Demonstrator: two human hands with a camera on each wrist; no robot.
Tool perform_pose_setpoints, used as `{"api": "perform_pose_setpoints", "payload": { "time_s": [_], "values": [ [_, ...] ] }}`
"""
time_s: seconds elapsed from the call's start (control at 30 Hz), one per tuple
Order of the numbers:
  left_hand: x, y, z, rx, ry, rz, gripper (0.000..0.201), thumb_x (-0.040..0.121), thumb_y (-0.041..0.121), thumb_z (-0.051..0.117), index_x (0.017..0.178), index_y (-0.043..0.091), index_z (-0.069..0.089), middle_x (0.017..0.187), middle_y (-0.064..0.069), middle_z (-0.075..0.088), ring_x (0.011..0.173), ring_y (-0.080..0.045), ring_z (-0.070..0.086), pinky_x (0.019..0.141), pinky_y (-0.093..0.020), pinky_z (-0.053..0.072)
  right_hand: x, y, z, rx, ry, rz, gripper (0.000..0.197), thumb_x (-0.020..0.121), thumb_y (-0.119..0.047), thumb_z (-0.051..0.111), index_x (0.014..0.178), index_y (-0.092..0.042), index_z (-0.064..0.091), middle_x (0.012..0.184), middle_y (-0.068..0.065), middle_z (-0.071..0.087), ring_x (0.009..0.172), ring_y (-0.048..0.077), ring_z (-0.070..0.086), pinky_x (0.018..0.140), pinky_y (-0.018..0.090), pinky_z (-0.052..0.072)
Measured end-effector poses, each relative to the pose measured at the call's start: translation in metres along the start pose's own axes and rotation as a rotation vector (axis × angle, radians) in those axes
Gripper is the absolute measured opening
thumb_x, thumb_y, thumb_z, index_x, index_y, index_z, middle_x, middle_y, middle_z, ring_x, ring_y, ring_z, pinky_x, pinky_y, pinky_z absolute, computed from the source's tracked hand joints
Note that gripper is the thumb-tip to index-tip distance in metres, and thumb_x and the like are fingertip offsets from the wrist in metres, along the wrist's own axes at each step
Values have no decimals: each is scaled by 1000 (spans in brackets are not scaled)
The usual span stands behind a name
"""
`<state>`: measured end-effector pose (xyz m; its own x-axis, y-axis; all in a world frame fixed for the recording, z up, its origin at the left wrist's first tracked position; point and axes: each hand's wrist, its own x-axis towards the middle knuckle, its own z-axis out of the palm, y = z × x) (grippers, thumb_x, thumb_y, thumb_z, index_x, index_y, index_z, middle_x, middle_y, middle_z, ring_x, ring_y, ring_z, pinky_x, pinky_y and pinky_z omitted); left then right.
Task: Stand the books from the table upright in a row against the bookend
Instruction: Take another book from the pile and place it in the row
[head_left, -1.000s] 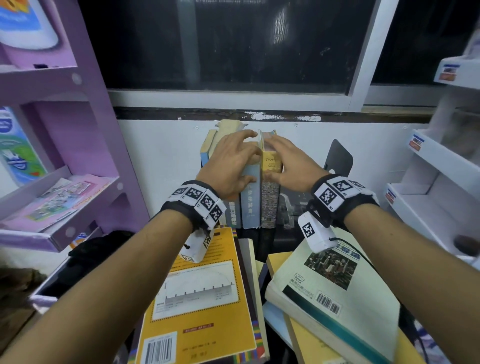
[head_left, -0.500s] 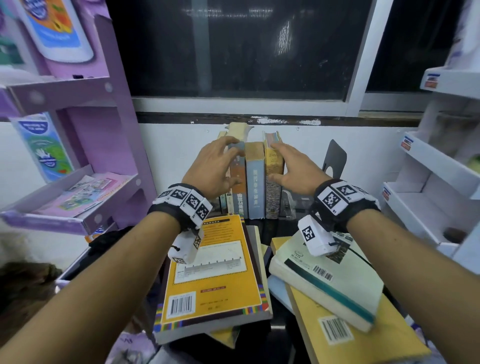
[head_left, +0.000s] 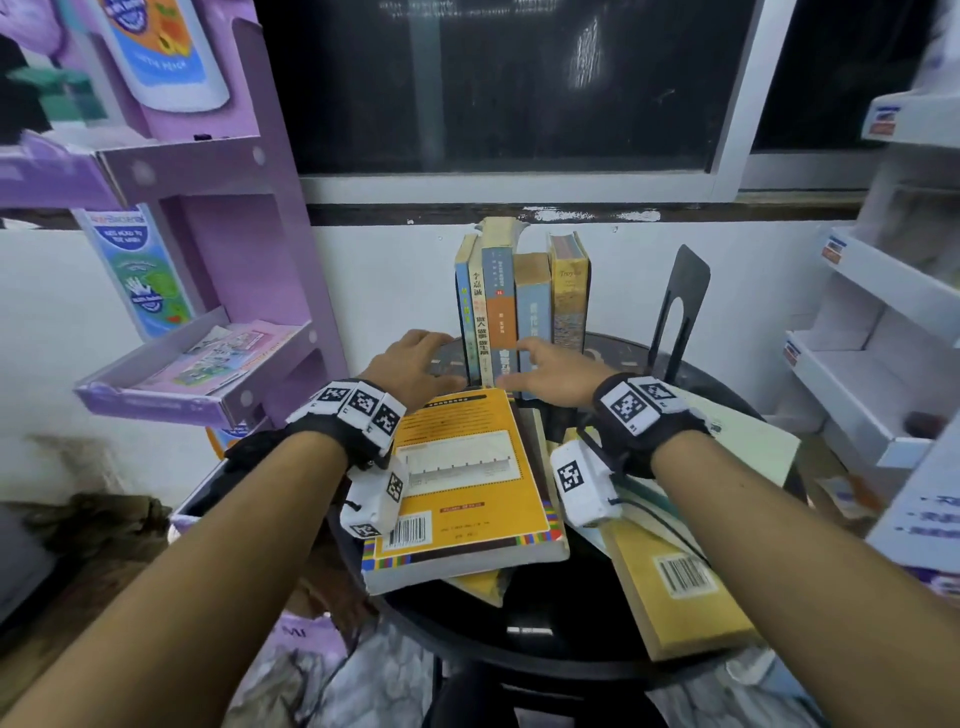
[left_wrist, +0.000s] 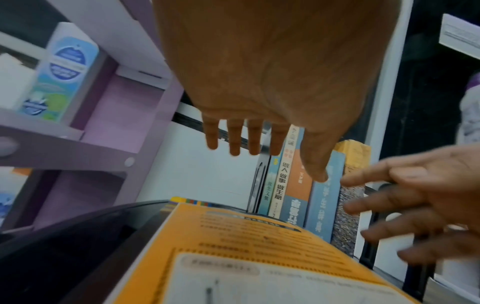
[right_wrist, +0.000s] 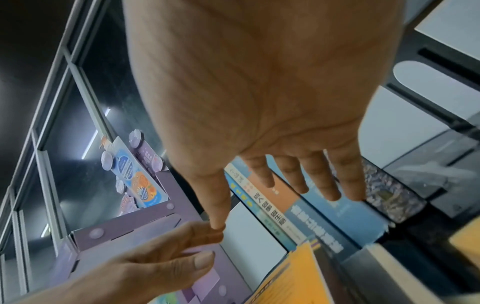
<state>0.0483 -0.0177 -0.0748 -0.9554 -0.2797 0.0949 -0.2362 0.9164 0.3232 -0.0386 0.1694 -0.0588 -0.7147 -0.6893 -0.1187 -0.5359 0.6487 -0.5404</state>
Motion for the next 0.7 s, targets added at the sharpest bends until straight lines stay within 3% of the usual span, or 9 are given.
{"api": "perform_pose_setpoints", "payload": {
  "time_s": [0.1, 0.23, 0.33, 0.47, 0.53, 0.57, 0.6, 0.7],
  "values": [
    [-8, -11, 4, -66, -110, -102, 67, 90, 50, 56, 147, 23, 31, 150, -7, 31, 132, -28, 40, 107, -40, 33, 2, -4, 12, 3, -68, 57, 78, 93, -52, 52, 154, -17, 16, 158, 6, 26, 140, 26, 34, 107, 36, 33],
    [-20, -26, 9, -144, -236, -217, 71, 86, 55, 58, 146, 27, 30, 144, -6, 44, 128, -27, 45, 108, -43, 35, 4, -8, 32, -52, -106, 132, 82, 93, -55, 50, 153, -10, 16, 158, 9, 23, 141, 29, 31, 109, 38, 32],
    [-28, -33, 13, -192, -291, -339, 81, 84, 59, 58, 149, 25, 23, 147, -4, 41, 131, -28, 43, 109, -43, 35, 6, -10, 40, -81, -78, 145, 81, 91, -54, 53, 151, -7, 23, 155, 11, 30, 136, 30, 38, 103, 36, 38],
    [-36, -34, 17, -322, -364, -428, 79, 89, 48, 59, 150, 19, 18, 145, -8, 43, 129, -28, 46, 105, -42, 41, 6, -13, 42, -70, -53, 157, 74, 90, -51, 57, 145, -6, 35, 149, 12, 40, 129, 29, 45, 93, 32, 41],
    [-37, -35, 19, -384, -371, -440, 79, 88, 44, 62, 149, 19, 18, 140, -9, 48, 124, -27, 51, 102, -42, 45, 9, -12, 43, -71, -66, 177, 56, 88, -52, 60, 124, -10, 54, 123, 9, 57, 107, 24, 56, 78, 30, 45],
    [-36, -34, 20, -405, -375, -448, 79, 88, 42, 64, 149, 19, 19, 137, -10, 51, 122, -27, 52, 100, -42, 46, 9, -12, 44, -71, -75, 189, 47, 87, -53, 61, 106, -11, 58, 102, 6, 57, 89, 19, 56, 65, 26, 43],
    [-36, -34, 20, -420, -384, -456, 79, 87, 41, 65, 148, 19, 20, 135, -10, 52, 121, -27, 53, 99, -42, 46, 10, -12, 44, -68, -80, 200, 47, 86, -54, 62, 100, -9, 57, 93, 4, 53, 81, 17, 52, 56, 25, 37],
    [-35, -36, 20, -411, -382, -462, 82, 81, 39, 72, 145, 19, 24, 131, -7, 54, 119, -26, 53, 101, -42, 44, 9, -11, 45, -54, -98, 207, 71, 83, -52, 67, 129, -2, 48, 115, 7, 53, 97, 22, 52, 61, 27, 41]
  ]
}}
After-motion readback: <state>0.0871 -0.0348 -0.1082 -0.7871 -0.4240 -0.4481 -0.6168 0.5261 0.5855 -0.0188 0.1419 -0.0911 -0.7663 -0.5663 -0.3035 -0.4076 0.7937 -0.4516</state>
